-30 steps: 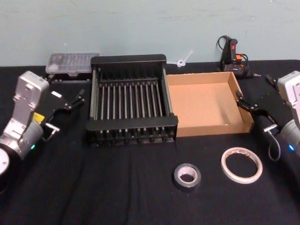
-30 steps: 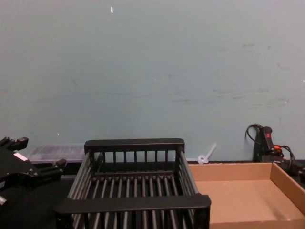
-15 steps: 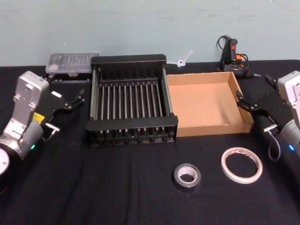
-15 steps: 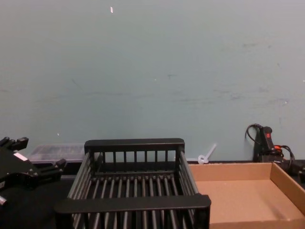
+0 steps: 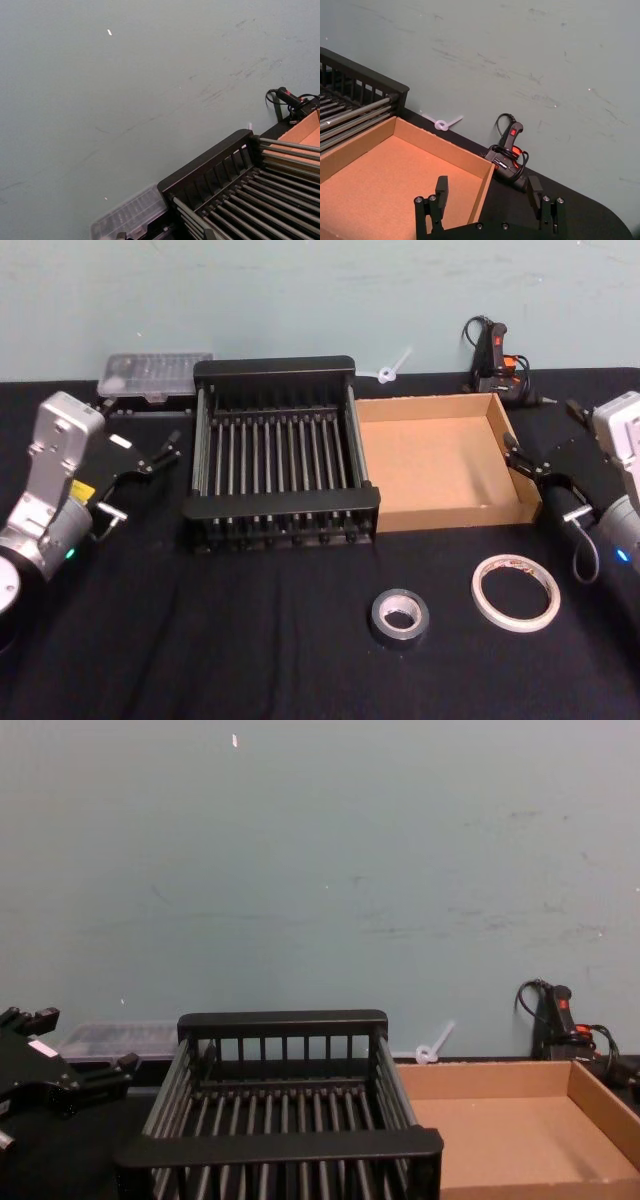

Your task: Pick up the white tape and place it into the black box , Pick up the silver tape and place it into the brown box.

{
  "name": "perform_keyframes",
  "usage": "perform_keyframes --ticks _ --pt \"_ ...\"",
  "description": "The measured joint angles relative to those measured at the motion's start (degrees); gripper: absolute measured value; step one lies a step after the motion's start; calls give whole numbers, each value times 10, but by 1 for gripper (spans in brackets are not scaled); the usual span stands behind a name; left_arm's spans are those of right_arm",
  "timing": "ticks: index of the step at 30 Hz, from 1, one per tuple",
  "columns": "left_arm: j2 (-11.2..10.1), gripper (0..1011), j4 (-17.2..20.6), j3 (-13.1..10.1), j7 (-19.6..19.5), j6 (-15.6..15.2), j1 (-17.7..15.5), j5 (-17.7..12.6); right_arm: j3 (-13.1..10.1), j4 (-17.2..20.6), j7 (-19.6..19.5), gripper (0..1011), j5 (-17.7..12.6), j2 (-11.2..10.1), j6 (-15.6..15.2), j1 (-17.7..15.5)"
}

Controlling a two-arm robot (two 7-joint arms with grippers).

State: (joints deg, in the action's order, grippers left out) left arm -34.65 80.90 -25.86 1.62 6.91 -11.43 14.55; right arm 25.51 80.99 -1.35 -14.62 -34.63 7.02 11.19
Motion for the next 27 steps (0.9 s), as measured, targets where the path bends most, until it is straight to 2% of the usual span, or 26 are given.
perform_keyframes --ticks 8,13,20,21,23,27 --pt "0 1001 0 0 0 0 0 0 -20 16 22 1002 -13 -3 8 -17" --pt "0 1001 0 0 0 0 0 0 -31 38 37 1002 -20 -12 0 -29" --pt "0 1001 0 0 0 0 0 0 -55 84 63 1002 -46 -32 -38 -52" --pt "0 1001 0 0 0 0 0 0 -64 101 72 1002 -60 -40 -59 -62" --pt "0 1001 0 0 0 0 0 0 -67 105 74 1002 -64 -42 -65 -64" --pt "0 1001 0 0 0 0 0 0 -86 137 88 1002 -89 -59 -109 -89"
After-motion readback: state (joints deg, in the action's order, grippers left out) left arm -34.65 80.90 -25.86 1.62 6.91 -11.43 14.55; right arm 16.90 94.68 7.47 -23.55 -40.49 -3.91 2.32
